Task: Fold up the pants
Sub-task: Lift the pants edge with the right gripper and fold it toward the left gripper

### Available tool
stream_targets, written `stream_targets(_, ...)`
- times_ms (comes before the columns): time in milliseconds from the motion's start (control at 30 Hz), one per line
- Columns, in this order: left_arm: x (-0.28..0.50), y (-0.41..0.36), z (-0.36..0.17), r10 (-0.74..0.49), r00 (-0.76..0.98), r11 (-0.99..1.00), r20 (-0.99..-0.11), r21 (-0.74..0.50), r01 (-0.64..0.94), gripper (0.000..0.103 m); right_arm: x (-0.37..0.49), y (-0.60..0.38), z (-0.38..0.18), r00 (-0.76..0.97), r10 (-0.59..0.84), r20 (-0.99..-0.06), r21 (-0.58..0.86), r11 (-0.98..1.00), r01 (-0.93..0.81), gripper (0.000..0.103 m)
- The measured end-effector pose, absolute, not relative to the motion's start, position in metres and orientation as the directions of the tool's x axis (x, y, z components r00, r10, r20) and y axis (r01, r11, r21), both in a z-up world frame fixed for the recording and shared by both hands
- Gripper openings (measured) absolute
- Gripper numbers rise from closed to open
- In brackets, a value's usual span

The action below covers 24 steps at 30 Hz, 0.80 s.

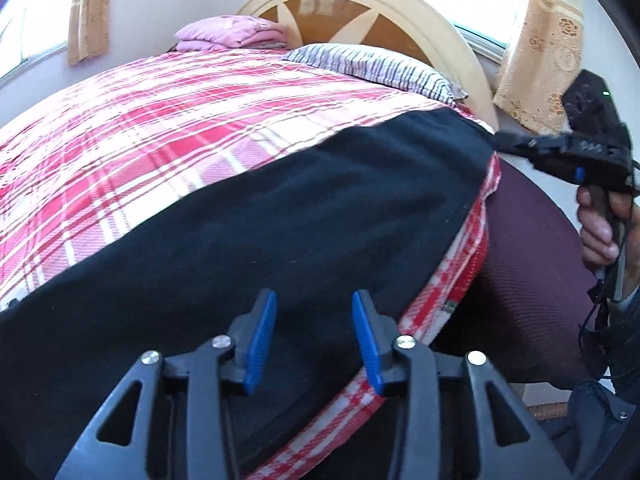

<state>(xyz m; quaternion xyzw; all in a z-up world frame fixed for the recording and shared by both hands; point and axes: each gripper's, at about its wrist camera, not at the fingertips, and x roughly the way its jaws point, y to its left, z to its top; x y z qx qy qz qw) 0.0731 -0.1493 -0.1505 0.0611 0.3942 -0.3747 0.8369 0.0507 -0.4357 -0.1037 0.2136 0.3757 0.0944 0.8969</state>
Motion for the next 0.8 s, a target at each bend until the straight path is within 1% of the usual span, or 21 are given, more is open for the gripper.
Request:
stream_targets(33, 0.075, -0.146, -0.151, -0.572, 0.416, 0.722, -0.707, -0.192, 0.665, 0.042, 0.064, -0.434, -0.117, 0.654, 0.297, -0.696, 0.424, 0.905, 0.04, 0.006)
stream_targets(67, 0.077, -0.141, -0.151, -0.564, 0.424, 0.733, -0.709, -0.193, 0.652, 0.042, 0.073, -0.433, -0.128, 0.617, 0.283, -0.734, 0.411, 0.909, 0.072, 0.006)
stream_targets(100, 0.079, -0.138, -0.151, -0.554, 0.43, 0.744, -0.713, -0.192, 0.64, 0.042, 0.073, -0.434, -0.127, 0.639, 0.3, -0.708, 0.436, 0.898, 0.061, 0.006)
stream_targets(200, 0.087, -0.112, -0.148, -0.522, 0.471, 0.791, -0.711, -0.198, 0.578, 0.042, 0.072, -0.43, -0.114, 0.633, 0.284, -0.72, 0.411, 0.91, 0.058, 0.006)
stream_targets(233, 0.089, -0.104, -0.147, -0.511, 0.485, 0.806, -0.709, -0.199, 0.558, 0.044, 0.074, -0.424, -0.11, 0.636, 0.29, -0.715, 0.406, 0.913, 0.04, 0.006)
stream_targets(267, 0.091, -0.094, -0.146, -0.491, 0.509, 0.826, -0.707, -0.191, 0.53, 0.048, 0.076, -0.418, -0.105, 0.634, 0.296, -0.715, 0.398, 0.917, 0.02, 0.006)
stream_targets(300, 0.093, -0.08, -0.144, -0.454, 0.548, 0.855, -0.703, -0.17, 0.489, 0.05, 0.08, -0.408, -0.099, 0.63, 0.308, -0.713, 0.389, 0.921, -0.011, 0.006)
stream_targets(367, 0.096, -0.055, -0.145, -0.383, 0.605, 0.9, -0.698, -0.135, 0.414, 0.06, 0.09, -0.389, -0.092, 0.619, 0.339, -0.709, 0.378, 0.923, -0.073, 0.006)
stream_targets(500, 0.101, -0.017, -0.157, -0.288, 0.631, 0.948, -0.72, -0.121, 0.295, 0.061, 0.127, -0.33, -0.089, 0.557, 0.43, -0.71, 0.381, 0.901, -0.21, 0.008)
stream_targets(567, 0.099, -0.004, -0.164, -0.277, 0.626, 0.955, -0.729, -0.137, 0.264, 0.061, 0.149, -0.293, -0.088, 0.518, 0.478, -0.709, 0.377, 0.878, -0.295, 0.017)
stream_targets(600, 0.097, 0.001, -0.168, -0.272, 0.622, 0.957, -0.734, -0.137, 0.257, 0.061, 0.161, -0.273, -0.087, 0.497, 0.496, -0.712, 0.372, 0.867, -0.332, 0.04)
stream_targets(633, 0.095, 0.004, -0.172, -0.263, 0.618, 0.958, -0.741, -0.125, 0.257, 0.061, 0.173, -0.252, -0.09, 0.46, 0.53, -0.712, 0.391, 0.844, -0.366, 0.058)
stream_targets(733, 0.094, 0.006, -0.178, -0.249, 0.616, 0.96, -0.747, -0.104, 0.261, 0.062, 0.209, -0.197, -0.1, 0.319, 0.637, -0.701, 0.49, 0.756, -0.434, 0.058)
stream_targets(767, 0.096, 0.002, -0.179, -0.251, 0.613, 0.958, -0.749, -0.104, 0.266, 0.067, 0.218, -0.182, -0.103, 0.291, 0.645, -0.707, 0.498, 0.745, -0.442, 0.058)
stream_targets(800, 0.095, 0.001, -0.179, -0.25, 0.61, 0.957, -0.752, -0.095, 0.275, 0.068, 0.23, -0.161, -0.108, 0.259, 0.642, -0.722, 0.494, 0.74, -0.456, 0.058)
